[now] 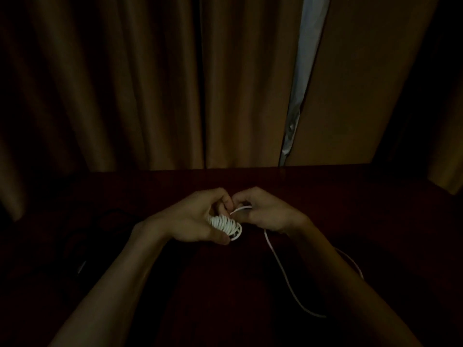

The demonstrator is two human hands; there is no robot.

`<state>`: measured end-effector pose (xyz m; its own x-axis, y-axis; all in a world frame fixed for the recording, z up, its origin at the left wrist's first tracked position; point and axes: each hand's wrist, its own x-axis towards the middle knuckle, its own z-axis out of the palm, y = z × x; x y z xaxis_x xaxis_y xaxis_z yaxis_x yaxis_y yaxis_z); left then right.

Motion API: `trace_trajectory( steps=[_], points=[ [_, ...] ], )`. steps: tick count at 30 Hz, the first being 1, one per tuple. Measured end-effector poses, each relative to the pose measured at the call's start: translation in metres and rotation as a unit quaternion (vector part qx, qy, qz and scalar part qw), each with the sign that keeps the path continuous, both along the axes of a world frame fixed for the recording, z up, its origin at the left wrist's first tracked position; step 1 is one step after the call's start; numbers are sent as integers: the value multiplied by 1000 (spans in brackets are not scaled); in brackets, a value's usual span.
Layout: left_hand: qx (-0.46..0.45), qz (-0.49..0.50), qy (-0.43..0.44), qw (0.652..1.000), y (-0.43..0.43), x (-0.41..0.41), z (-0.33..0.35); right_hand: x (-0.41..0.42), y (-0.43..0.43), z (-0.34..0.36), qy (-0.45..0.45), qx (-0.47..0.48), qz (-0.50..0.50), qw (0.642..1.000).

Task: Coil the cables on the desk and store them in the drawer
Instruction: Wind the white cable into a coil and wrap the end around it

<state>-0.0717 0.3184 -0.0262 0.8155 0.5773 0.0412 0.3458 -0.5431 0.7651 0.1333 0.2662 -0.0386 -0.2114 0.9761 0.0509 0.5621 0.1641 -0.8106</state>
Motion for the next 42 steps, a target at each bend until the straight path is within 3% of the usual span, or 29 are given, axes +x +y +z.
trace_trajectory(
  steps=[3, 8, 14, 20, 23, 29, 37, 42],
  points=[
    [86, 38, 14, 995, 0, 1, 1, -3, -2, 5, 30, 10, -27, 999],
    [167, 105, -34, 980, 8, -4, 1, -6, -3, 11, 102, 31, -36, 994],
    [180, 126, -63, 974, 6, -1, -1, -16, -7, 18, 35, 98, -47, 993],
    [244, 209, -151, 935, 10, 3, -4, -28, -7, 26, 99, 125, -75, 984],
    [194, 259, -204, 924, 15, 1, -4, -31, -7, 26, 156, 118, -91, 976],
    [-41, 234, -357, 904, 5, 0, 15, -23, -6, 21, 255, 73, -69, 962],
    [-35, 247, -386, 888, 6, 1, 17, -17, -9, 19, 333, -58, -6, 941],
    [-68, 234, -386, 890, -1, 1, 22, -23, -12, 23, 258, -61, -27, 964]
  ],
)
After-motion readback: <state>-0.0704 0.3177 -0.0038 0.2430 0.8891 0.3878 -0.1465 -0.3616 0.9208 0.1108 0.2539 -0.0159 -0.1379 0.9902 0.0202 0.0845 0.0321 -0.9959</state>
